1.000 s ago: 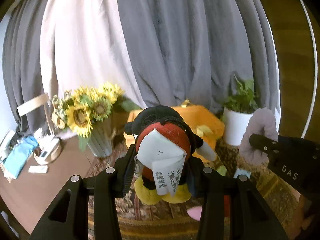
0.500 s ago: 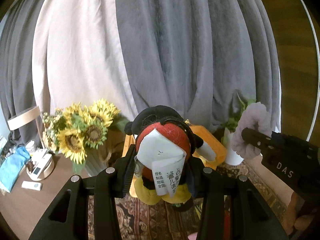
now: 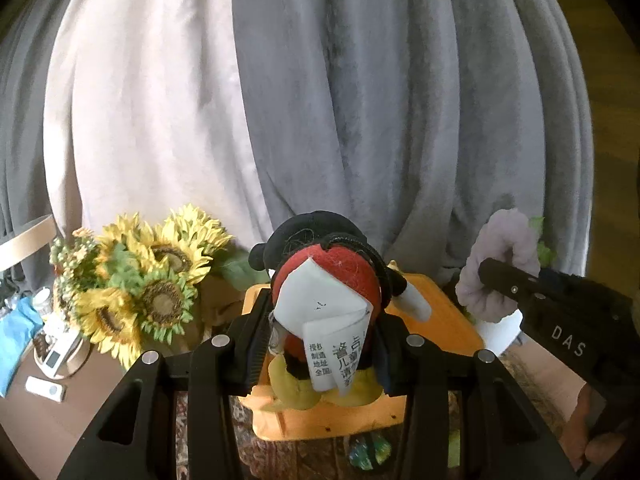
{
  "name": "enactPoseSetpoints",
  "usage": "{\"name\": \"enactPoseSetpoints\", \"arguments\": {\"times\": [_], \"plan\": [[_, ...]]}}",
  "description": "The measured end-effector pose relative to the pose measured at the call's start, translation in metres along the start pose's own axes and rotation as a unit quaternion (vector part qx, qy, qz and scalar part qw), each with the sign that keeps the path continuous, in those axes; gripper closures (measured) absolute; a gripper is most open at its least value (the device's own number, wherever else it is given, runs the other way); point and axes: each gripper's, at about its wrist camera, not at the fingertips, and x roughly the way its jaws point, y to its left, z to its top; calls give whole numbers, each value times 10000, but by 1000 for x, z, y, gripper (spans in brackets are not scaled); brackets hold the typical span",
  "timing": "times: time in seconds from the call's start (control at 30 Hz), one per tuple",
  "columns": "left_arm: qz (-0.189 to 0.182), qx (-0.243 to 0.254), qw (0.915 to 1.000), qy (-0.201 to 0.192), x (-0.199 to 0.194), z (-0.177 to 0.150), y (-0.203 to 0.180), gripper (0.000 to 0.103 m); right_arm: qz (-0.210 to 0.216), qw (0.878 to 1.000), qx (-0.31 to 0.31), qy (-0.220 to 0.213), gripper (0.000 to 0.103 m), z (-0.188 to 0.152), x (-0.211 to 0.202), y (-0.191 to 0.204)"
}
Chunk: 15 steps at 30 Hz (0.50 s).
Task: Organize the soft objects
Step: 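Carry both plushes to the orange crate and release them inside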
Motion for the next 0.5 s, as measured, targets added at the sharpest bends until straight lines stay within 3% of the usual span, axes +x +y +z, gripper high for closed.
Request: {"name": "enactPoseSetpoints", "arguments": {"times": [0.33,0.5], "plan": [[44,205,9996,168,62,2,-1,59,-81,9994,-2,337,75,3,66,-10],[-21,319,9987,393,96,-5,-3,59,3,9972,21,749,74,-3,102,-12]]}}
